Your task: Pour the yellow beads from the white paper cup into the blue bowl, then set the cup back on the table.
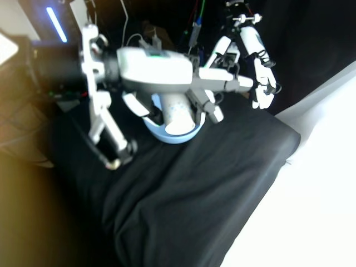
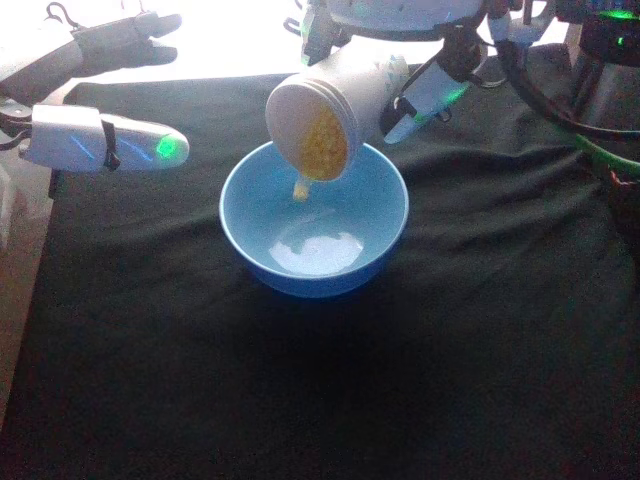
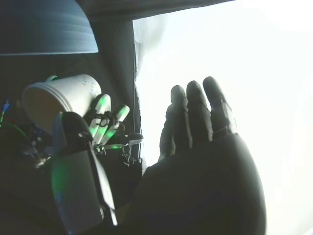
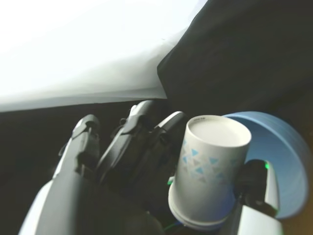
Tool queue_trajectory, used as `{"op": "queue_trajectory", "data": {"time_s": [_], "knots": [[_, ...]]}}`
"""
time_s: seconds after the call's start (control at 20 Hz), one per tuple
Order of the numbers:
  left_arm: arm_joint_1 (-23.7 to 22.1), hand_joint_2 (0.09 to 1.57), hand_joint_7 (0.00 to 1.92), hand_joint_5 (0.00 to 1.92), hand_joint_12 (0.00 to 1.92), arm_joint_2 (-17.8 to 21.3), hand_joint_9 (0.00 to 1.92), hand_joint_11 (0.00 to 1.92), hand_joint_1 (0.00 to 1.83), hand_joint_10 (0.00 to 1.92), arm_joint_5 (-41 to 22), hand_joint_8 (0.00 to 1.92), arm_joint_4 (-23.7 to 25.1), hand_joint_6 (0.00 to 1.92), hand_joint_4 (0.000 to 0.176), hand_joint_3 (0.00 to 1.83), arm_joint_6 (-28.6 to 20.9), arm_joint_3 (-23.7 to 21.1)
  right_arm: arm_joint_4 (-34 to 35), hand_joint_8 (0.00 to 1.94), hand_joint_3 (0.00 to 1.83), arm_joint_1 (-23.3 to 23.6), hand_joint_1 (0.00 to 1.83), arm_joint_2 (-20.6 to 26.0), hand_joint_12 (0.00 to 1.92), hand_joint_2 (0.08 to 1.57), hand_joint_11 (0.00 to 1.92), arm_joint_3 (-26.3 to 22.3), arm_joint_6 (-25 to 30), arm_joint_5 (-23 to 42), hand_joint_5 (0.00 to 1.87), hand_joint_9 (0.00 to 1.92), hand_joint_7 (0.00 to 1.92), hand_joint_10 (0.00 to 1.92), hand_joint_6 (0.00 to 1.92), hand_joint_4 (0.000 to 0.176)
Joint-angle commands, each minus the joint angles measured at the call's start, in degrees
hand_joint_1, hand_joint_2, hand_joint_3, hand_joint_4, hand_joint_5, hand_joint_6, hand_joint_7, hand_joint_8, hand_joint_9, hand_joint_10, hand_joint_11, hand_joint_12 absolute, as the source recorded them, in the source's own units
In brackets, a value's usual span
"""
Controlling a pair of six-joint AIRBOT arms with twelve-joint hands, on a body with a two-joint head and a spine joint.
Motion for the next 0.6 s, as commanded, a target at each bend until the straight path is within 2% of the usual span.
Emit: {"op": "queue_trajectory", "data": {"time_s": [0.0,0.05,0.1,0.2,0.25,0.35,0.4,0.45,0.5,0.55], "knots": [[-0.3,0.87,0.41,0.18,0.73,0.1,0.30,0.00,0.70,0.00,-6.6,0.00,-1.7,0.00,0.000,0.00,-0.6,0.3,0.7,0.68,0.00,1.4,1.27,0.1,0.00,1.04,0.00,-0.2,-0.4,1.0,1.07,0.93,1.25,0.00,0.69,0.000],[-0.3,0.87,0.41,0.18,0.71,0.1,0.30,0.00,0.70,0.00,-6.6,0.00,-1.7,0.00,0.000,0.00,-0.7,0.3,-0.1,0.64,0.00,1.5,1.27,0.1,0.00,1.04,0.00,-0.4,-0.4,0.7,1.06,0.88,1.26,0.00,0.72,0.000],[-0.3,0.87,0.40,0.18,0.70,0.1,0.30,0.00,0.69,0.00,-6.6,0.00,-1.7,0.00,0.000,0.00,-0.7,0.3,-1.4,0.62,0.00,1.5,1.26,0.1,0.00,1.06,0.00,-0.7,-0.4,0.2,1.02,0.92,1.24,0.01,0.85,0.000],[-0.3,0.87,0.40,0.18,0.68,0.1,0.28,0.00,0.71,0.00,-6.5,0.00,-1.7,0.00,0.000,0.00,-0.7,0.3,-4.9,0.62,0.00,1.7,1.25,0.4,0.00,1.07,0.00,-2.0,-0.4,-1.1,0.99,0.87,1.22,0.00,0.93,0.000],[-0.3,0.88,0.40,0.17,0.69,0.1,0.28,0.00,0.70,0.00,-6.5,0.00,-1.7,0.00,0.000,0.00,-0.7,0.3,-6.1,0.58,0.00,1.7,1.24,0.4,0.00,1.07,0.00,-2.3,-0.4,-1.6,1.01,0.82,1.20,0.00,0.94,0.019],[-0.3,0.87,0.40,0.19,0.69,0.1,0.28,0.00,0.72,0.00,-6.5,0.00,-1.7,0.00,0.002,0.00,-0.8,0.3,-7.6,0.61,0.00,1.8,1.24,0.4,0.00,1.07,0.00,-2.6,-0.4,-2.2,0.99,0.70,1.19,0.00,0.98,0.017],[-0.3,0.87,0.40,0.19,0.69,0.1,0.28,0.00,0.71,0.00,-6.5,0.00,-1.7,0.00,0.007,0.00,-0.8,0.3,-8.3,0.60,0.00,1.8,1.24,0.5,0.00,1.08,0.00,-2.7,-0.4,-2.5,1.00,0.74,1.15,0.01,1.03,0.000],[-0.3,0.87,0.39,0.19,0.67,0.1,0.27,0.00,0.71,0.00,-6.5,0.00,-1.7,0.00,0.010,0.00,-0.8,0.3,-9.1,0.64,0.00,1.8,1.24,0.5,0.00,1.09,0.00,-2.9,-0.4,-2.9,1.00,0.70,1.11,0.01,1.07,0.000],[-0.3,0.88,0.40,0.20,0.73,0.1,0.30,0.00,0.70,0.00,-6.5,0.00,-1.7,0.00,0.000,0.00,-0.8,0.3,-10.1,0.62,0.00,1.8,1.24,0.6,0.01,1.08,0.01,-3.1,-0.4,-3.3,1.01,0.71,1.15,0.01,1.01,0.010],[-0.3,0.88,0.40,0.20,0.70,0.1,0.30,0.00,0.70,0.00,-6.5,0.00,-1.7,0.00,0.000,0.00,-0.8,0.3,-11.3,0.57,0.00,1.8,1.25,0.6,0.01,1.06,0.01,-3.4,-0.4,-4.0,1.02,0.76,1.22,0.01,0.92,0.023]]}}
